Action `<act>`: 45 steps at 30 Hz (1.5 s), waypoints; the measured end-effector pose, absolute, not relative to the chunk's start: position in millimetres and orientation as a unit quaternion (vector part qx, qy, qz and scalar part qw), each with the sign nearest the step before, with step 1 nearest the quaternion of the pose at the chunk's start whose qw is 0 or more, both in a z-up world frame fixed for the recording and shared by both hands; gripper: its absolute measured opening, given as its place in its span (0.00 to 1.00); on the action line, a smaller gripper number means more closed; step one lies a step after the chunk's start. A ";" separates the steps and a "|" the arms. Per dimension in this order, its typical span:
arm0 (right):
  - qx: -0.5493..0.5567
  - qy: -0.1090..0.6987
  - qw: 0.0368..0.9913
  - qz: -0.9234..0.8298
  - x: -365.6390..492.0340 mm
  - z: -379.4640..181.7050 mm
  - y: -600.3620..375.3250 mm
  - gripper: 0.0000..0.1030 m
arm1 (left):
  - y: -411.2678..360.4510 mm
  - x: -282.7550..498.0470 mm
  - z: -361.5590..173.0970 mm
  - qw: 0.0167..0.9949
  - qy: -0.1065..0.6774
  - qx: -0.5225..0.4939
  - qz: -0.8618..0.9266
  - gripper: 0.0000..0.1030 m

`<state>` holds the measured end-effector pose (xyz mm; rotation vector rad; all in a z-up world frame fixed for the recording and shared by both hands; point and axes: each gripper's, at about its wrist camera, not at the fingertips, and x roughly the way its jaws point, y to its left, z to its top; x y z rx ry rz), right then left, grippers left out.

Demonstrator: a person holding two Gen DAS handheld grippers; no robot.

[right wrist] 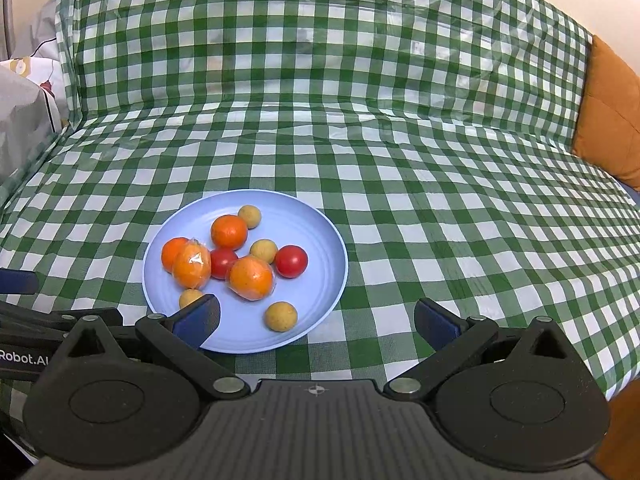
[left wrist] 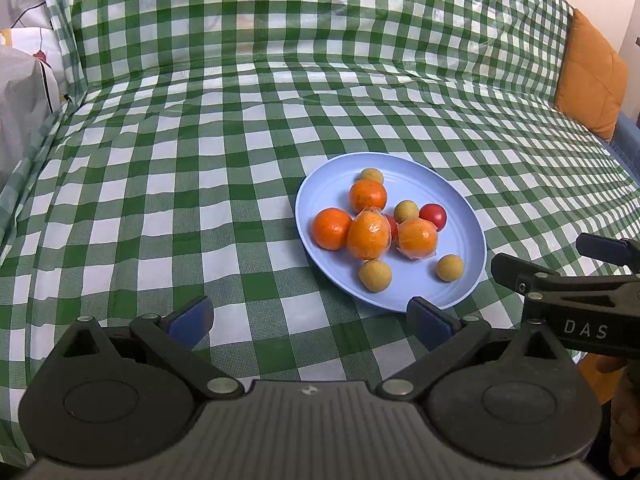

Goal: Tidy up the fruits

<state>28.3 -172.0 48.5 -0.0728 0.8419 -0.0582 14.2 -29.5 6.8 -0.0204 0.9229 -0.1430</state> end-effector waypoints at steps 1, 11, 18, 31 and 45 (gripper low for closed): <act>-0.036 0.408 0.912 -0.028 28.8 48.7 -172.4 0.99 | -29.6 14.5 6.8 0.893 0.445 -0.010 -0.069 1.00; -0.043 0.409 0.911 -0.026 30.1 48.2 -174.2 0.99 | -31.3 14.1 6.3 0.893 0.444 -0.011 -0.070 1.00; -0.046 0.408 0.911 -0.026 30.1 47.4 -174.3 0.99 | -32.5 12.9 6.3 0.894 0.443 -0.012 -0.072 1.00; -0.051 0.407 0.912 -0.024 30.5 46.5 -175.0 0.99 | -34.7 12.2 6.0 0.894 0.442 -0.010 -0.074 1.00; -0.051 0.407 0.912 -0.024 30.5 45.7 -175.2 0.99 | -34.4 11.9 5.8 0.894 0.441 -0.008 -0.075 1.00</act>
